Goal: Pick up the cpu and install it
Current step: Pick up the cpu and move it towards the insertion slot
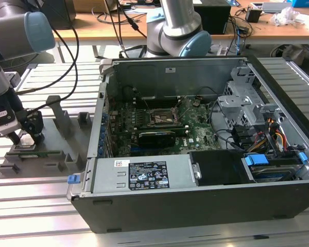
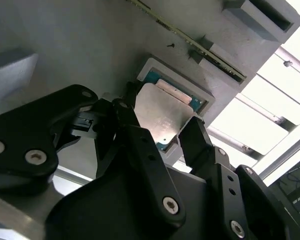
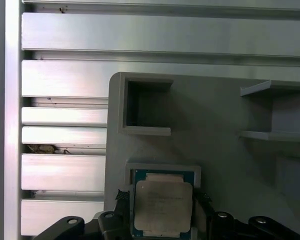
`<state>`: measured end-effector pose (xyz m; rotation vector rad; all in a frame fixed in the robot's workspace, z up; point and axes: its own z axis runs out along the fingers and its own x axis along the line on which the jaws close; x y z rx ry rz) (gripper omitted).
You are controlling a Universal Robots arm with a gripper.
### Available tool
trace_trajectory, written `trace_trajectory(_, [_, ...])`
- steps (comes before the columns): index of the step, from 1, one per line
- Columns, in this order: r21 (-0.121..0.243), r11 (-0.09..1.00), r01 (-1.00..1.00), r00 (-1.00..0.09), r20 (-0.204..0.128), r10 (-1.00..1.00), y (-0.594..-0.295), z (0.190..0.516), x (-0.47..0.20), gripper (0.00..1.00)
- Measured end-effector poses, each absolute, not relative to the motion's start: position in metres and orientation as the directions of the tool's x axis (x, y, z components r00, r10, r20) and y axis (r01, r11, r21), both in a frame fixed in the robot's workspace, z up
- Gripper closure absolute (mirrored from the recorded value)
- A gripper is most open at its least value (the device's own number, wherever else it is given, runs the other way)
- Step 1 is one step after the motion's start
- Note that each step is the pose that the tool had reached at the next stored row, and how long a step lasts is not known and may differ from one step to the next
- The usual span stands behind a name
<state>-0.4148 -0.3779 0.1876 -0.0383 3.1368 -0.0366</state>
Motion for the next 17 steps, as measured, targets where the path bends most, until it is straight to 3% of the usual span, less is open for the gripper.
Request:
trace_trajectory(5, [-0.024, 0.999, -0.025, -1.0, -0.004, -0.025, -0.3776, 0.1872, -0.4153, 0.38])
trace_trajectory(6, [-0.023, 0.999, -0.025, -1.0, -0.004, -0.025, -0.3776, 0.1871, -0.4153, 0.45])
trace_trajectory(17, [-0.024, 0.999, -0.025, -1.0, -0.004, -0.025, -0.3776, 0.1869, -0.4153, 0.45])
